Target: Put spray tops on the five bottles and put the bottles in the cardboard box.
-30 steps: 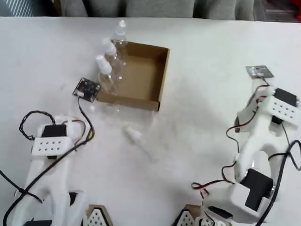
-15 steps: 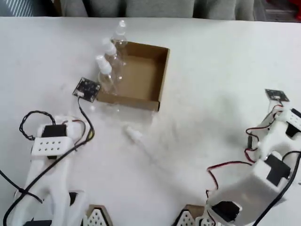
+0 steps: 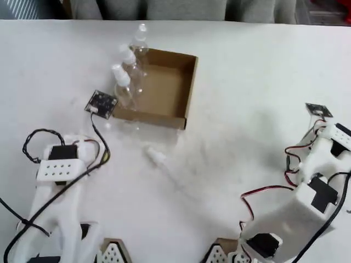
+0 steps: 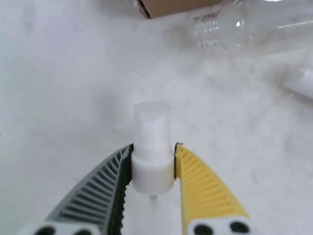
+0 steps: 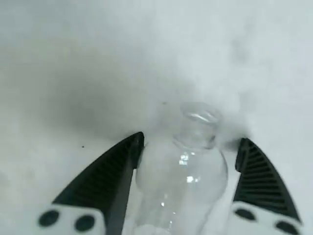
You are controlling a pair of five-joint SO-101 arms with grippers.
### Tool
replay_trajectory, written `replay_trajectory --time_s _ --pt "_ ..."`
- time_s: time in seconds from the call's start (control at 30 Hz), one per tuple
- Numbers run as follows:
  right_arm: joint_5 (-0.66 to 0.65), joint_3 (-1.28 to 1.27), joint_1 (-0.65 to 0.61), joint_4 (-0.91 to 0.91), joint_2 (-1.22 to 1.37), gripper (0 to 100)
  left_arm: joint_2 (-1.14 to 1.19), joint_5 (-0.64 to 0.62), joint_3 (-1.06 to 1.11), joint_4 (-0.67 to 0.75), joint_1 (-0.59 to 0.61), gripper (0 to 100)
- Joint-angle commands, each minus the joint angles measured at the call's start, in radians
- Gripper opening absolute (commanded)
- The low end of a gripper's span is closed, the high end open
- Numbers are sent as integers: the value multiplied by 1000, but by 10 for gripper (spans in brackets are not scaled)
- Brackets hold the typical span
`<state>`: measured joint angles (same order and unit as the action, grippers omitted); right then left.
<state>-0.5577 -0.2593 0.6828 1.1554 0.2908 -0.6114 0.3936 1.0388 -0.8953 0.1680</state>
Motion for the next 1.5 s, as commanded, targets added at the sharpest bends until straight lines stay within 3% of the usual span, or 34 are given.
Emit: replay_trajectory --time_s 0.0,0.53,1.03,1.33,1.47 --pt "57 6 50 25 -76 280 -28 -5 -6 17 4 21" --pt "133 -106 42 -111 -114 276 -28 -5 -6 17 4 21" --pt "141 -104 31 -154 -113 11 -28 -5 -5 17 4 21" --pt "146 -28 -47 88 -312 15 -28 -6 -5 18 4 21" --pt "227 -81 -134 127 -509 15 -30 -11 -9 18 4 21"
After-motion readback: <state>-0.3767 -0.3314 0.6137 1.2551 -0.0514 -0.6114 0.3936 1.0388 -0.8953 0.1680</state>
